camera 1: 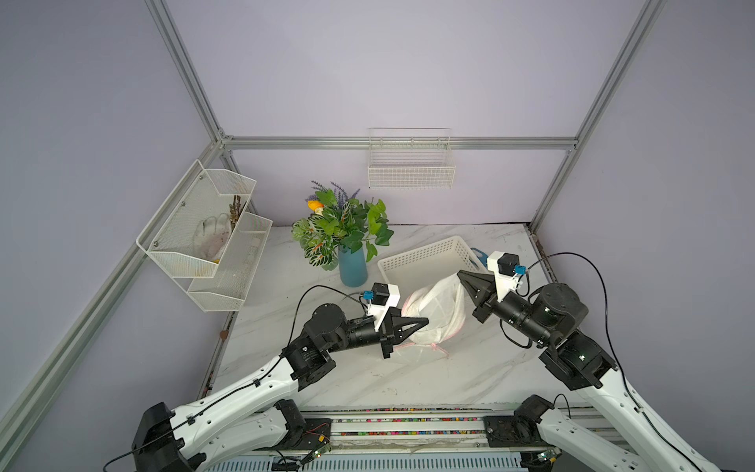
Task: Turn the laundry bag inside out
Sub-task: Turn over the laundry bag.
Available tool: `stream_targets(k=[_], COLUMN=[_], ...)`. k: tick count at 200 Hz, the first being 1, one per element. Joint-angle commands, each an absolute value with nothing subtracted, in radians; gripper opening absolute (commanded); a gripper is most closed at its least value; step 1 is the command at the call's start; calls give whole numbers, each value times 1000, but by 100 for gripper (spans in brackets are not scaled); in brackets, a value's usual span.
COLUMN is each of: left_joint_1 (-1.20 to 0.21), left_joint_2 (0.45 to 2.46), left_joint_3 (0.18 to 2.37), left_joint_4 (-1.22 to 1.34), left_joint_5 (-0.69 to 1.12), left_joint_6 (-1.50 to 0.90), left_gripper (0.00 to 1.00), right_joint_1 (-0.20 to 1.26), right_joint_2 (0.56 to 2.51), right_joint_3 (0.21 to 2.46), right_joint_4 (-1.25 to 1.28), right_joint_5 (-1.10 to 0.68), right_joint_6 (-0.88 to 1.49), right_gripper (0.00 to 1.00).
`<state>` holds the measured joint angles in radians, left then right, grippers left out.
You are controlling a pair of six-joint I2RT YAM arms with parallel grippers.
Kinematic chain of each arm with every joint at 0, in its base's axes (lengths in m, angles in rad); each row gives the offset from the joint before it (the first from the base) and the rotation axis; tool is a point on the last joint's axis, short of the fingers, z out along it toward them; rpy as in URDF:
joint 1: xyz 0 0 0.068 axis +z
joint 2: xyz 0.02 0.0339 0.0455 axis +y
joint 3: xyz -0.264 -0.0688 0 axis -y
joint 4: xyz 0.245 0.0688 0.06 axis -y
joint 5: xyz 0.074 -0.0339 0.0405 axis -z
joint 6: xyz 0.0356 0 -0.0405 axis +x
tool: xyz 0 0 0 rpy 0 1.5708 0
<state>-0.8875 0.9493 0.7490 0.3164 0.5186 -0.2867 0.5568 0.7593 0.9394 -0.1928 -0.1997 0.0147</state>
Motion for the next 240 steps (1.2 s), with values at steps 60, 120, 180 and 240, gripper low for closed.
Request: stream_targets(k=[60,120,180,240], left_joint_1=[-886,-885,-882,-882], left_joint_2=[968,887,832,904], left_joint_3=[965,958,746,653], left_joint_4=[-188,-126,361,643], left_joint_5=[683,639,357,278], left_joint_6=[107,211,-137,-414], left_gripper=[0,0,0,0], right_joint_1=[560,558,553,540], right_joint_2=[854,907,807,679], right_joint_3=[1091,1053,1015,1033], right_joint_4=[-401,-586,-609,-598], right_joint_5=[-255,-275,-261,-160], right_joint_6=[28,23,199,428], right_gripper=[0,0,45,63])
